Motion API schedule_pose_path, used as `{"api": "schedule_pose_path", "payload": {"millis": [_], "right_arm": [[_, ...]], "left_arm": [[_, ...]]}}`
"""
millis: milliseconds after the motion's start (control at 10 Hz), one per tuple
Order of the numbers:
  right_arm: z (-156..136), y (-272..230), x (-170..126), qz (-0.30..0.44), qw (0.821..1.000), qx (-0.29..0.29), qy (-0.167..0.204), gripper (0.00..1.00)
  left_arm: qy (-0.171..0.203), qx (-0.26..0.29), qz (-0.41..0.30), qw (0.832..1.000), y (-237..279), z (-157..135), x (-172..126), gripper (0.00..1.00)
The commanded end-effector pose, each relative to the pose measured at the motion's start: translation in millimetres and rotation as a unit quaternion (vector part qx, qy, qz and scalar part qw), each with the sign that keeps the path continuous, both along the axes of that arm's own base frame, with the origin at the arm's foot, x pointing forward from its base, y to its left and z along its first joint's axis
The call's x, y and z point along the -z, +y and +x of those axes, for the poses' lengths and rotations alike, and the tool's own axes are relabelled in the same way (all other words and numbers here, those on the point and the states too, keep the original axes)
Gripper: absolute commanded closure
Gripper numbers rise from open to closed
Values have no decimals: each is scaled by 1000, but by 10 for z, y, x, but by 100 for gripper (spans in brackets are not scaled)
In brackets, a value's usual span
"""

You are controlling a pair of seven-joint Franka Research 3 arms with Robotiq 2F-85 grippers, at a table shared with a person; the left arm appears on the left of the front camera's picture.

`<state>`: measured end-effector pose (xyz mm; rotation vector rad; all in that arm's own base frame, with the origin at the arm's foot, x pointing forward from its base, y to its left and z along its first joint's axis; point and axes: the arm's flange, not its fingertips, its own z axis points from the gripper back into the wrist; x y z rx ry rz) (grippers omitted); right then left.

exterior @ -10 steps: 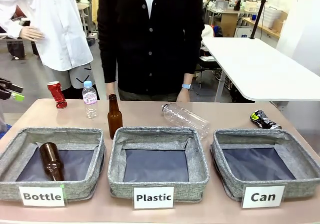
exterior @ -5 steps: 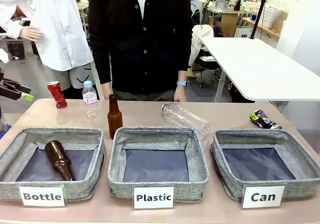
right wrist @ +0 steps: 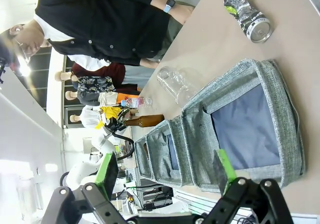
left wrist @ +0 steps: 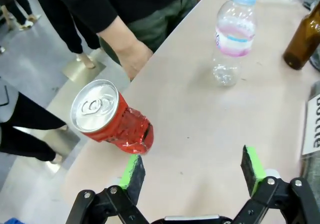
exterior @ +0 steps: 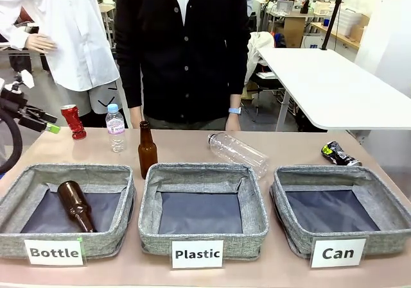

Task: Sort the can waste into the basket.
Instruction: Pick up the can waste from the table and place it in the right Fabric basket.

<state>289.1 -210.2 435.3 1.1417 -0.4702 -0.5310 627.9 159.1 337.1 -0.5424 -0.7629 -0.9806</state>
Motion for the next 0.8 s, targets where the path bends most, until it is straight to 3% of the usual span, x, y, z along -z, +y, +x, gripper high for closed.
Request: {"api": "schedule_pose_path", "payload": {"millis": [0, 300, 700], "right_arm": [[19, -18, -8, 1, 1000, -2, -18, 0], [19, -18, -8, 1, 1000, -2, -18, 0], [19, -18, -8, 1, 1000, -2, -18, 0]], "left_arm": [[-6, 17, -14, 1000, 80, 202, 55, 0], [16, -24, -17, 999, 172, 461, 194, 0], [8, -15, -43, 999, 203, 790, 437, 0]]}}
